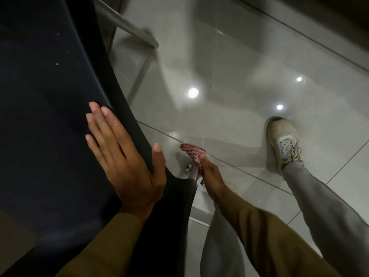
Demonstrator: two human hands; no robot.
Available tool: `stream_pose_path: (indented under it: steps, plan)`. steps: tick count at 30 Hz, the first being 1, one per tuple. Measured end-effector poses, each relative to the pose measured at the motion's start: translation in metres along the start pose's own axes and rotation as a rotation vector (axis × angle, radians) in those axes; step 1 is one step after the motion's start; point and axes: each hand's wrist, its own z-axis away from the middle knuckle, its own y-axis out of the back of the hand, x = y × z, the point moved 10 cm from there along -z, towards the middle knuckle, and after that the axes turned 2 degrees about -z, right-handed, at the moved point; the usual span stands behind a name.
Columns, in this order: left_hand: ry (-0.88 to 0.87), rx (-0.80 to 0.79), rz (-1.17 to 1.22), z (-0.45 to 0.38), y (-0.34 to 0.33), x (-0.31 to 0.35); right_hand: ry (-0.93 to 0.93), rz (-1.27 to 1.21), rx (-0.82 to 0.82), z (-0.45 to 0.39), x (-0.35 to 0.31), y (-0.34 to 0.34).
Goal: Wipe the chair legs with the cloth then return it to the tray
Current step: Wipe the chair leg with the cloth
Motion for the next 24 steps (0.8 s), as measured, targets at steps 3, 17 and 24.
stream_pose_path:
  steps: [3,17,24]
  plan:
    - [0.008,0.001,0.018,-0.001,0.001,-0.001,0.077,-0.038,-0.16,0.075,-0.017,-0.008]
    - [0.015,-0.014,0.013,-0.002,0.005,0.004,-0.035,0.238,0.098,-0.006,0.007,0.014]
    - [0.026,-0.027,0.024,-0.003,0.009,0.006,0.102,0.011,-0.087,0.089,-0.005,-0.009]
